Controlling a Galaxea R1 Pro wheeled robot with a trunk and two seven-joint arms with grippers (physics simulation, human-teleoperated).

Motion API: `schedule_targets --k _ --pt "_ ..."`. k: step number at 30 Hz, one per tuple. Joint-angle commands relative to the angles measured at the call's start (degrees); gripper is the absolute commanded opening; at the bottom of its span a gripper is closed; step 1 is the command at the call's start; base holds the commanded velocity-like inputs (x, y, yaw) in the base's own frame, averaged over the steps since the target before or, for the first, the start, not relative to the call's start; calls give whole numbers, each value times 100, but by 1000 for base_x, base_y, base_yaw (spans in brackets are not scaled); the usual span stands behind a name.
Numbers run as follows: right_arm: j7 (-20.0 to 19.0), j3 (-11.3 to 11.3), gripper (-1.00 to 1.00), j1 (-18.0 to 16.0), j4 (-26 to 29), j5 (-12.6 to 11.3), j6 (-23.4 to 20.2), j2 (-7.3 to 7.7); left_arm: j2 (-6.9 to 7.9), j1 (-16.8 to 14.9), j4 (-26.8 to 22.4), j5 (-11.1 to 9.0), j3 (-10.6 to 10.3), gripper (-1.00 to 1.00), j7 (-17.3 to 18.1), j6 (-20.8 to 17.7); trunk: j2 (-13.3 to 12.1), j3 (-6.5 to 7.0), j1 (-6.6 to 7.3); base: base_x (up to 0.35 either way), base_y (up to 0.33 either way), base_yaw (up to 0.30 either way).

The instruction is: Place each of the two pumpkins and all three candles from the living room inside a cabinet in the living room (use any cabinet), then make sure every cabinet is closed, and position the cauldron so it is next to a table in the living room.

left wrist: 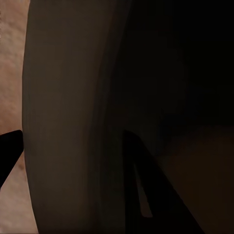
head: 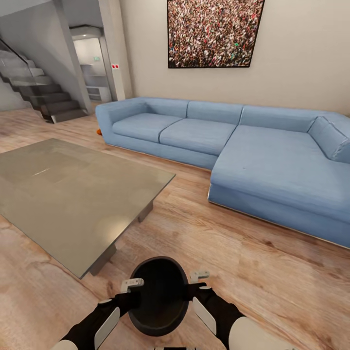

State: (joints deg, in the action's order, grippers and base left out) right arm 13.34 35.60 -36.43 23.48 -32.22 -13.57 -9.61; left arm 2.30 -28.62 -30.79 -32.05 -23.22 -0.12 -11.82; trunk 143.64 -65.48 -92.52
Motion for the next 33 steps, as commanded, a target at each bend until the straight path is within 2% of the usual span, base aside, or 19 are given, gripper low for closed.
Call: schedule_targets --k 1,8,25,33 --pt "-184 -36 -100 -5 341 -113 -6 -15 -2 -4 -179 -91 8 -100 9 -13 3 -5 2 0 0 0" --pt "-188 -36 -100 -5 341 -110 -6 -15 -2 -4 -182 -91 10 -100 18 -13 3 -5 2 0 0 0" --pt "-191 -34 -100 -5 341 -109 -6 -15 -2 -4 -182 -91 11 -100 21 -13 25 -381 -42 0 0 0" --pt "-192 -30 -100 -5 341 -110 -6 -19 -2 -4 -182 -91 11 -100 21 -13 25 -381 -42 0 0 0"
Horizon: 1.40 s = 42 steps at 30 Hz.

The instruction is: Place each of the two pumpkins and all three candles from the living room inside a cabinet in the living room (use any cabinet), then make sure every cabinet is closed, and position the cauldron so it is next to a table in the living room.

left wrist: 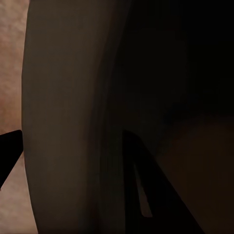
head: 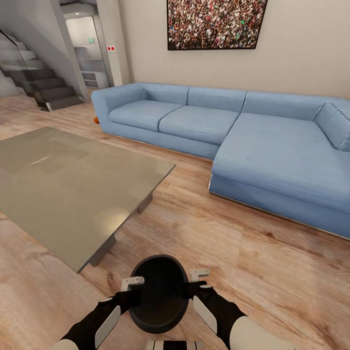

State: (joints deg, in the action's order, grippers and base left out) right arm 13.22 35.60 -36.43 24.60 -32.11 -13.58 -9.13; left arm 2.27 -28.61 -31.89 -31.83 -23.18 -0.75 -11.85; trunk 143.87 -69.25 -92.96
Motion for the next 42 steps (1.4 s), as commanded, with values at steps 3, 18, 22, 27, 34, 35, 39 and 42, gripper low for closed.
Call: schedule_targets --k 3,18,22,27,34,35,39,42 --pt "-179 -28 -100 -5 229 -120 -5 -67 1 -4 -72 -113 6 -100 84 -10 6 -71 -6 0 0 0" --pt "-179 -27 -100 -5 229 -120 -5 -71 1 -4 -72 -113 6 -100 84 -10 12 -160 -16 0 0 0" --pt "-179 -27 -100 -5 229 -120 -5 -71 1 -4 -72 -113 6 -100 84 -10 12 -160 -16 0 0 0" --pt "-179 -27 100 -5 229 -122 -5 -71 1 -4 -72 -113 8 100 69 -10 12 -160 -16 0 0 0" --pt "-179 -27 100 -5 229 -121 -5 -71 1 -4 -72 -113 14 100 63 -19 12 -160 -16 0 0 0" --pt "-179 -27 100 -5 229 -120 -5 -71 1 -4 -72 -113 14 100 64 -19 12 -160 -16 0 0 0" --pt "-179 -27 100 -5 229 -120 -5 -71 1 -4 -72 -113 15 100 66 -19 12 -160 -16 0 0 0" --pt "-179 -27 100 -5 229 -120 -6 -71 1 -4 -72 -113 15 100 66 -19 12 -160 -16 0 0 0"
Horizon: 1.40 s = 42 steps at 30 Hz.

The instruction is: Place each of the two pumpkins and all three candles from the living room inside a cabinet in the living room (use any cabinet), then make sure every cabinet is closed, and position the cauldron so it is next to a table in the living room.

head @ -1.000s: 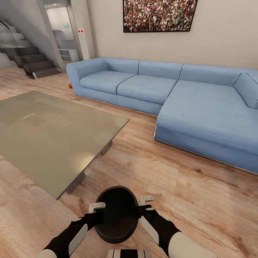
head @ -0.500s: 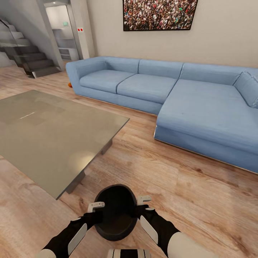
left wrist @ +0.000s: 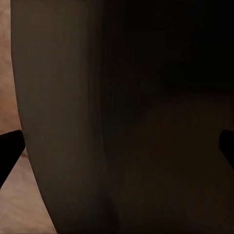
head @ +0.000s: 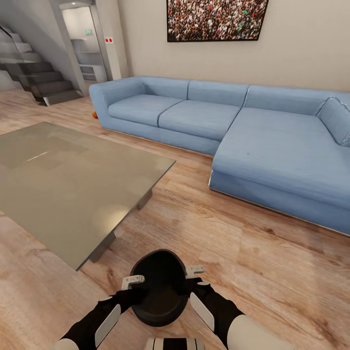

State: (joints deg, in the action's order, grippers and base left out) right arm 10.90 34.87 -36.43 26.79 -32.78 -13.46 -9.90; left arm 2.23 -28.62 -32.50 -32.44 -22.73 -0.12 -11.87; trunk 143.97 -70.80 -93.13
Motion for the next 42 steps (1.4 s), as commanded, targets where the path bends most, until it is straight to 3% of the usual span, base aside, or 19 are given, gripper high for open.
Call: schedule_targets --k 1,5,42 --pt "53 46 100 -5 11 -53 -17 5 5 -3 -11 -52 -30 100 3 -17 2 -4 1 0 0 0" --pt "53 46 100 -5 11 -54 -16 5 5 -3 -12 -52 -30 100 3 -17 2 -4 1 0 0 0" --pt "-26 58 100 -5 11 -53 -16 -4 5 -3 -2 -55 -30 100 -27 -113 -48 816 97 0 0 0"
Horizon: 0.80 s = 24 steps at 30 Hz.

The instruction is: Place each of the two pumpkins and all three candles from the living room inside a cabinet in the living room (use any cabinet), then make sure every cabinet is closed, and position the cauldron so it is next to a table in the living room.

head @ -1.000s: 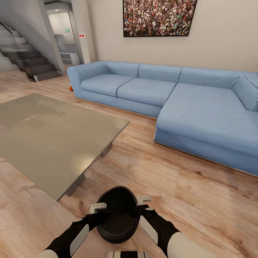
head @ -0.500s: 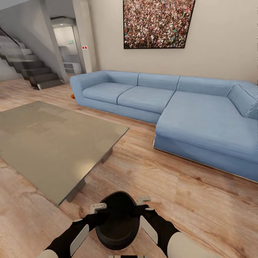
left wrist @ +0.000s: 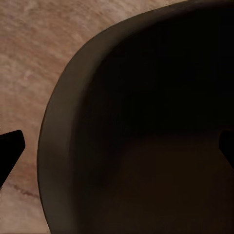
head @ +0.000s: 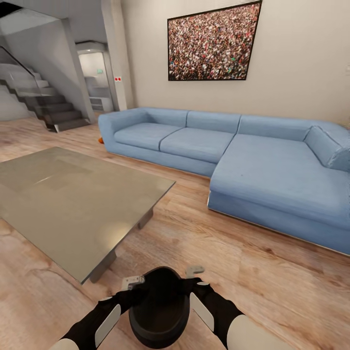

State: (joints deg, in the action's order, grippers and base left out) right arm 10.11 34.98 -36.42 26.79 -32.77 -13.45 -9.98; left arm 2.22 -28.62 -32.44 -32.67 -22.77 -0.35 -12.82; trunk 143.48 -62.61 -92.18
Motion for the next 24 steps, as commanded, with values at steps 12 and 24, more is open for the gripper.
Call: schedule_targets --k 12,24 --pt "35 44 100 -5 11 -54 -9 14 7 -3 13 -37 -25 100 0 -19 -14 279 32 0 0 0" --pt "35 44 100 -5 11 -54 -8 6 7 -3 -3 -37 -25 100 -1 -19 -57 556 68 0 0 0"
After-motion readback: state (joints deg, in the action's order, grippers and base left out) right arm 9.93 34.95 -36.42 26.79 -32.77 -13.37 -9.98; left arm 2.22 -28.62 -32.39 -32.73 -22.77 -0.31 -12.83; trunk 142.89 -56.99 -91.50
